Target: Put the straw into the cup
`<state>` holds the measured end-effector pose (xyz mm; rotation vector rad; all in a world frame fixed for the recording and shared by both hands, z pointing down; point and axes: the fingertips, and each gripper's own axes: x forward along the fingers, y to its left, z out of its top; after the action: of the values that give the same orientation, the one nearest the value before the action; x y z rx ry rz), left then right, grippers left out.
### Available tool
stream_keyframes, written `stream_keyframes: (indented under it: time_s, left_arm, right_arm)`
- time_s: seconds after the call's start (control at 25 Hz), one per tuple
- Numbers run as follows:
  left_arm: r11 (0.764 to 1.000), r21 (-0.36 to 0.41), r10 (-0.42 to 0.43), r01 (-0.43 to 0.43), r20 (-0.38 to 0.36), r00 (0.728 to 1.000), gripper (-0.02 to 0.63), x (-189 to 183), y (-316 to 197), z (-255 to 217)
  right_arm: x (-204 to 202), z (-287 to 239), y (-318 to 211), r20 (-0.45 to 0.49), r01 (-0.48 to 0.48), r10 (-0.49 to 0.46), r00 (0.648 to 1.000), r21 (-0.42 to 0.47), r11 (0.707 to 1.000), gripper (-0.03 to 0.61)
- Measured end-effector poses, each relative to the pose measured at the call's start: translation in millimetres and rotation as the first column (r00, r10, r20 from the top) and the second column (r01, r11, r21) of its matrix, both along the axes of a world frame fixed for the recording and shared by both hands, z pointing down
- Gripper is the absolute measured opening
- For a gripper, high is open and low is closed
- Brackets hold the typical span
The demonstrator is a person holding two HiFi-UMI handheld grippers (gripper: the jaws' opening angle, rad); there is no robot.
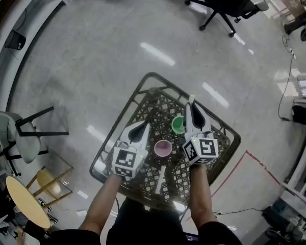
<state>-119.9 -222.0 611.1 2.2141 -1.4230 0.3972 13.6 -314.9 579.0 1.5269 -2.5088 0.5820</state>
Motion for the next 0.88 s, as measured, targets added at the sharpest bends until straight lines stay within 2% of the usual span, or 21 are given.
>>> stream_keyframes:
  time_s: [0.88]
  left_arm:
    - [1.0,-0.03,-0.004,0.004,-0.002,1.0,0.006,-5,8,11]
  right_arm:
    - [-2,23,12,-0.013,0.017,-0.017,1.0,-0.042,0.999,0.069]
